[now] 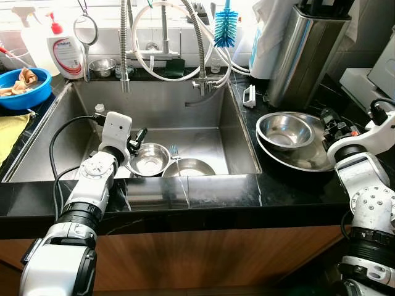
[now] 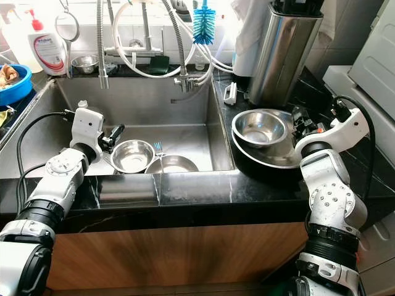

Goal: Kitchen organization

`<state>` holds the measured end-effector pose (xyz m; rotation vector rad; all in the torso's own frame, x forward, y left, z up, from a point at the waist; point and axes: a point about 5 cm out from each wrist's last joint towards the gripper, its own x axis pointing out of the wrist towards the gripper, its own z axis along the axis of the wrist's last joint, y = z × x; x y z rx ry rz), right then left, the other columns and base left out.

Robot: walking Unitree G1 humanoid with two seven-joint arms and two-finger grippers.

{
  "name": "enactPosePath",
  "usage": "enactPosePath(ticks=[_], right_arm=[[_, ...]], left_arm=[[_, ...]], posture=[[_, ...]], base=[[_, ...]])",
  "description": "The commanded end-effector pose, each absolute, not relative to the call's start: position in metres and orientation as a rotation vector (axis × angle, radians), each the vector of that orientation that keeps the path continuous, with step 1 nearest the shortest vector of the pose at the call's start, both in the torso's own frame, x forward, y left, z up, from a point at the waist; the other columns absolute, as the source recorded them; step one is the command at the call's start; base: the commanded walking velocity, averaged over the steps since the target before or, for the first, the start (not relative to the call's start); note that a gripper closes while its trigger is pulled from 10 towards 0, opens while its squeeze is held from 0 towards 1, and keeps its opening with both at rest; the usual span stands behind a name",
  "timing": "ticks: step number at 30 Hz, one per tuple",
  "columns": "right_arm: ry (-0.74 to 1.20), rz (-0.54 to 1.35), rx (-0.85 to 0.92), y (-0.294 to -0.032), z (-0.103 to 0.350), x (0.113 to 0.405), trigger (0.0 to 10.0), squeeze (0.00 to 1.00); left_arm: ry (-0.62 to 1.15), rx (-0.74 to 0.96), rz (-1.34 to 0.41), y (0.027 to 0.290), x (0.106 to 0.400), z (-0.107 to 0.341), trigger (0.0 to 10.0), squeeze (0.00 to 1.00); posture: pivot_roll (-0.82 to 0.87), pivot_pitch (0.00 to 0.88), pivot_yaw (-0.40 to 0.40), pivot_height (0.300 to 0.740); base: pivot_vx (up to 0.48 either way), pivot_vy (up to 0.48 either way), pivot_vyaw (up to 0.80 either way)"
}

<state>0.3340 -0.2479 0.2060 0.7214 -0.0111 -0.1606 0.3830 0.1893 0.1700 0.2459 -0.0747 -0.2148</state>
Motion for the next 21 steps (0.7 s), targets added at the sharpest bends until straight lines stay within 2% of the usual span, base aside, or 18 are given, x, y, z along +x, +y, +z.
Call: enactPosePath(ticks=[1, 21], right_arm=[[0.001, -0.174, 0.741, -0.251, 0.207, 0.335, 10.0, 0.00], [0.139, -0.089, 0.736, -0.232, 0.191, 0.338, 10.0, 0.00]], left_arm=[[-0.100, 0.268, -0.232, 0.186, 0.385, 0.176, 10.0, 0.00], [-0.116, 0.295, -0.246, 0.186, 0.384, 0.179, 10.0, 0.00]], posture=[[-0.02, 0.033, -0.028, 0.740], [-0.01, 0.001, -0.032, 0.740]], base=[[0.000, 0.000, 0.00], [0.000, 0.000, 0.00]])
